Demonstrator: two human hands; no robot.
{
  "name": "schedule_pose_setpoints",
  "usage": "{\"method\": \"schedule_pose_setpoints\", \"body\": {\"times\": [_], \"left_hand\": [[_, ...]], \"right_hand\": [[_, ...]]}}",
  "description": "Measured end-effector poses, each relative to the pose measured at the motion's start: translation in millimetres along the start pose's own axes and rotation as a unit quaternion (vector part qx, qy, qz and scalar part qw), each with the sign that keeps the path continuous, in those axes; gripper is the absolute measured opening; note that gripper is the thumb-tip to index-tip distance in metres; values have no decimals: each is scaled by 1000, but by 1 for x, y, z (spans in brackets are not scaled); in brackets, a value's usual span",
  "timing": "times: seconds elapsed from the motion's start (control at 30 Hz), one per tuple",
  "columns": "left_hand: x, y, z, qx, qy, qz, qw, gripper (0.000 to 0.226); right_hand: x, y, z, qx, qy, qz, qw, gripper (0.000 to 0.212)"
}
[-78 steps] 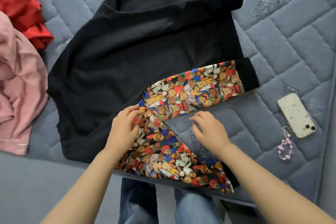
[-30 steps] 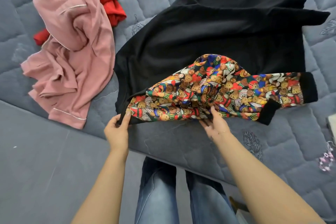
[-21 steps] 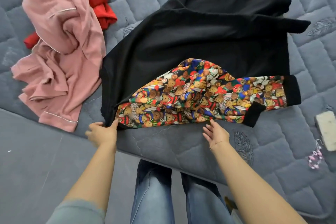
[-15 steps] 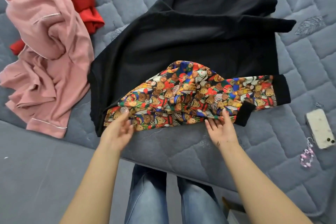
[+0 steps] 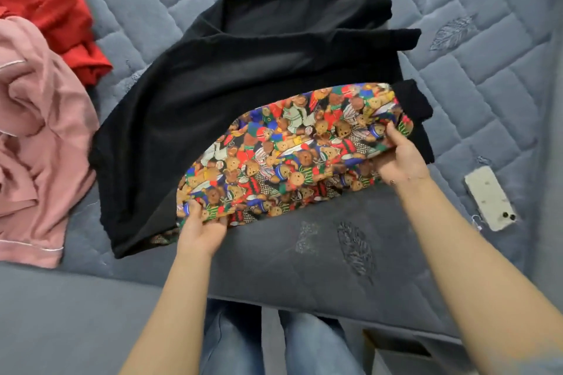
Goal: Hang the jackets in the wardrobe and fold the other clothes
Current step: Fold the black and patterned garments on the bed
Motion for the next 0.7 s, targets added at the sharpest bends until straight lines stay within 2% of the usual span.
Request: {"method": "schedule_pose_setpoints", "body": {"times": [0.1, 0.13, 0.23, 0.3, 0.37, 0.43, 0.5, 0.6, 0.7], "left_hand": [[9, -7, -20, 42, 56, 15, 997, 35], [10, -7, -27, 59, 77, 21, 995, 33], [6, -7, -45, 114, 128, 23, 985, 27], [-1, -9, -57, 127, 168, 17, 977, 22], [-5, -11, -60, 101, 163, 21, 981, 35], [-3, -9, -57, 63, 121, 49, 989, 43], [2, -4, -51, 35, 87, 66, 993, 42], [10, 7, -42, 38, 67, 73, 994, 44], [15, 17, -44, 53, 38, 93, 994, 45]], "right_hand": [[15, 22, -40, 5, 112, 50, 993, 20], [17, 27, -51, -4, 134, 59, 989, 22], [20, 34, -70, -50, 191, 46, 979, 37], [16, 36, -73, -93, 265, 16, 960, 45], [12, 36, -76, -89, 313, 2, 946, 65], [15, 37, -75, -35, 281, 18, 959, 82], [21, 32, -69, 2, 208, 43, 977, 84], [30, 24, -63, 17, 135, 70, 988, 73], [30, 31, -76, 46, 149, 42, 987, 57]]}}
Point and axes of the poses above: each hand's wrist, its own x-axis towards the middle knuckle, its own z-axis out of the palm, y = z × x, the point moved 2 cm from there along x, towards the middle knuckle, and after that the axes turned 2 degrees about -y, right-handed, at the moved point
